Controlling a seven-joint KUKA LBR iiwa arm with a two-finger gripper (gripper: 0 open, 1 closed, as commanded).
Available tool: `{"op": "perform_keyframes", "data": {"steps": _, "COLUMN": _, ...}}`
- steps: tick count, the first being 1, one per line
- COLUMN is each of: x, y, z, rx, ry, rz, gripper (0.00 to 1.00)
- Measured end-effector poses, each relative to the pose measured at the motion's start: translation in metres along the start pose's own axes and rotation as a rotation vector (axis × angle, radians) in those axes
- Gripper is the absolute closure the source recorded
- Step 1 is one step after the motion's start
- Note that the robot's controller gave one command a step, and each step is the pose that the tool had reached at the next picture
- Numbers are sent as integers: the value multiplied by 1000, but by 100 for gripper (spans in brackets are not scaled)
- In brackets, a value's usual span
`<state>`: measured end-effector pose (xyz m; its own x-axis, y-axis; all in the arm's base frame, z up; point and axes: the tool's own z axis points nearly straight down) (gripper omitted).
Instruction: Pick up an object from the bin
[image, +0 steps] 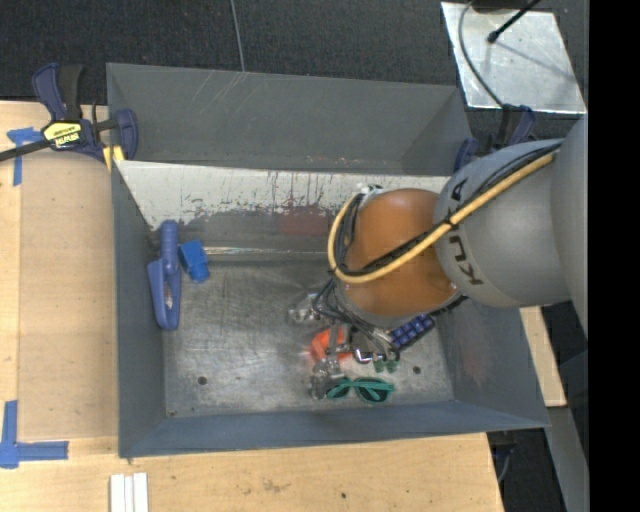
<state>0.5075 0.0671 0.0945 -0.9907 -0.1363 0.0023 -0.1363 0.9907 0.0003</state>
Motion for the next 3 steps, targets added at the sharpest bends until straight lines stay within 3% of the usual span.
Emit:
{"op": "perform_keyframes", "data": {"steps": 1, "x": 15, "y": -27, "z": -10, "rx": 0, "ry": -5, "rz": 13, "gripper": 0}}
{"op": "perform_keyframes", "data": {"steps": 2, "x": -18, "y": -71, "z": 17, "rx": 1, "ry": -20, "rz": -100, "gripper": 100}}
{"op": "perform_keyframes", "data": {"steps": 3, "x": -18, "y": -71, "z": 17, "rx": 1, "ry": -20, "rz": -100, "gripper": 100}}
